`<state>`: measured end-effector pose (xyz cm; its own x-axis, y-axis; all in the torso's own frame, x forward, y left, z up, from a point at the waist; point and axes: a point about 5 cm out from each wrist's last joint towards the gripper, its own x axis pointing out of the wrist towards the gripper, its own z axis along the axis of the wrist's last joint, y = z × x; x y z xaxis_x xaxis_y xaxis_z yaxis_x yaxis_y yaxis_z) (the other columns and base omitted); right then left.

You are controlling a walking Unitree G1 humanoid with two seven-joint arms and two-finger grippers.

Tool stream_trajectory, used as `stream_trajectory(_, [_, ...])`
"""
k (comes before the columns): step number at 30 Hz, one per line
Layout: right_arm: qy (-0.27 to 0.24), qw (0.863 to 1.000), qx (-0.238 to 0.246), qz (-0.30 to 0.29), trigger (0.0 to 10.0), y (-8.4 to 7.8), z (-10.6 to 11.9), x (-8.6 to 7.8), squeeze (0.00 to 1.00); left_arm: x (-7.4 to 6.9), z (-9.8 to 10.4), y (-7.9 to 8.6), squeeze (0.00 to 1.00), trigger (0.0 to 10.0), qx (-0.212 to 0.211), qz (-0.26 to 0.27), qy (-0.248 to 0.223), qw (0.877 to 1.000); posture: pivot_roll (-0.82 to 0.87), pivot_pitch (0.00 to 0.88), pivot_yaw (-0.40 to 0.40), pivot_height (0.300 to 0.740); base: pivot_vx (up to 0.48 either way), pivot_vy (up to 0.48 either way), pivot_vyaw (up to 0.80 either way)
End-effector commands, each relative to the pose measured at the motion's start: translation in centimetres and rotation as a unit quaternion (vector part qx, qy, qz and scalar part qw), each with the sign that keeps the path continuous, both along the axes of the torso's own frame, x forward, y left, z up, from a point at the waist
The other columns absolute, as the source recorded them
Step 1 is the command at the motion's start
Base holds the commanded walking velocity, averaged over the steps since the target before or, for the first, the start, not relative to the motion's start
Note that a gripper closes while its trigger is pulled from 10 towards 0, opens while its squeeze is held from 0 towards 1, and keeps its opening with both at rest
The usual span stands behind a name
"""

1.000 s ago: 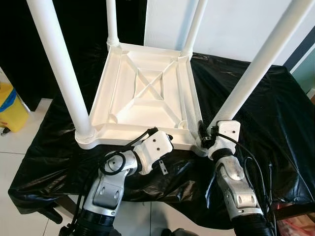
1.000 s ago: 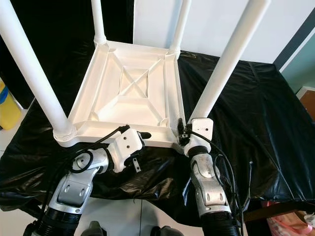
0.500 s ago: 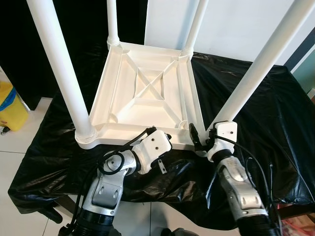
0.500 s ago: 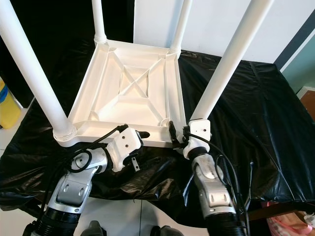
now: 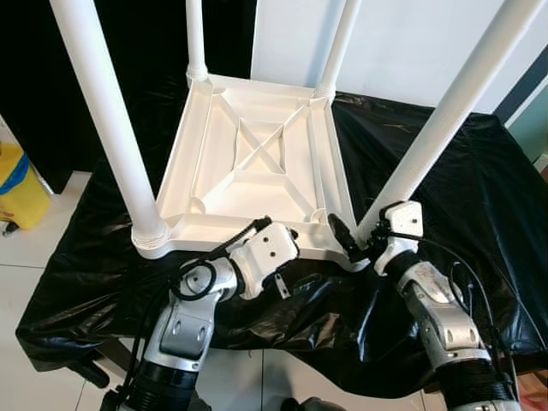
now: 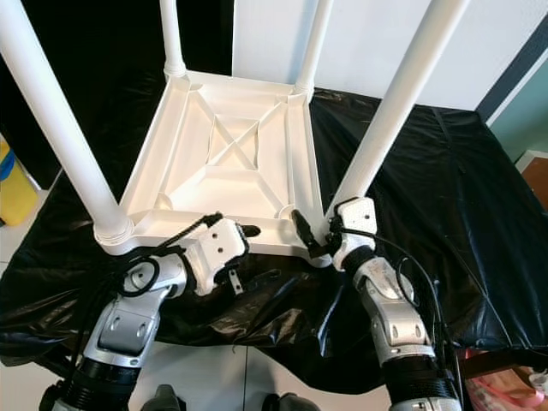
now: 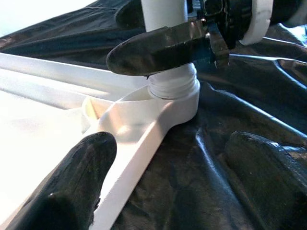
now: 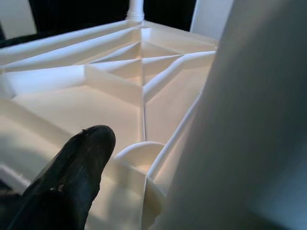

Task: Building children table

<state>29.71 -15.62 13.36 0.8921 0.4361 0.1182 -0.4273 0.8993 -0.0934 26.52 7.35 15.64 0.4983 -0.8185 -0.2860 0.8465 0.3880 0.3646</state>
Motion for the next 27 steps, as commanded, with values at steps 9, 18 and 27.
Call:
stream_trajectory(9, [0.006, 0.999, -0.022, 0.036, 0.0, -0.6, 0.0, 1.0, 0.0, 0.5, 0.2, -0.1, 0.0, 10.0, -0.014, 0.054, -0.027, 0.998, 0.16, 0.071, -0.123, 0.74, 0.0, 0.0, 0.0])
stream_trajectory(18, [0.03, 0.999, -0.016, 0.017, 10.0, -1.2, -1.2, 0.9, 0.0, 0.4, 0.2, 0.3, 0.0, 10.0, -0.01, 0.057, -0.029, 0.998, 0.19, 0.069, -0.137, 0.74, 0.0, 0.0, 0.0])
stream_trajectory(27, [0.026, 0.999, 0.002, -0.042, 10.0, -1.1, -1.3, 0.8, 0.0, 0.3, 0.1, 0.0, 0.0, 10.0, -0.012, 0.054, -0.025, 0.998, 0.18, 0.061, -0.135, 0.74, 0.0, 0.0, 0.0])
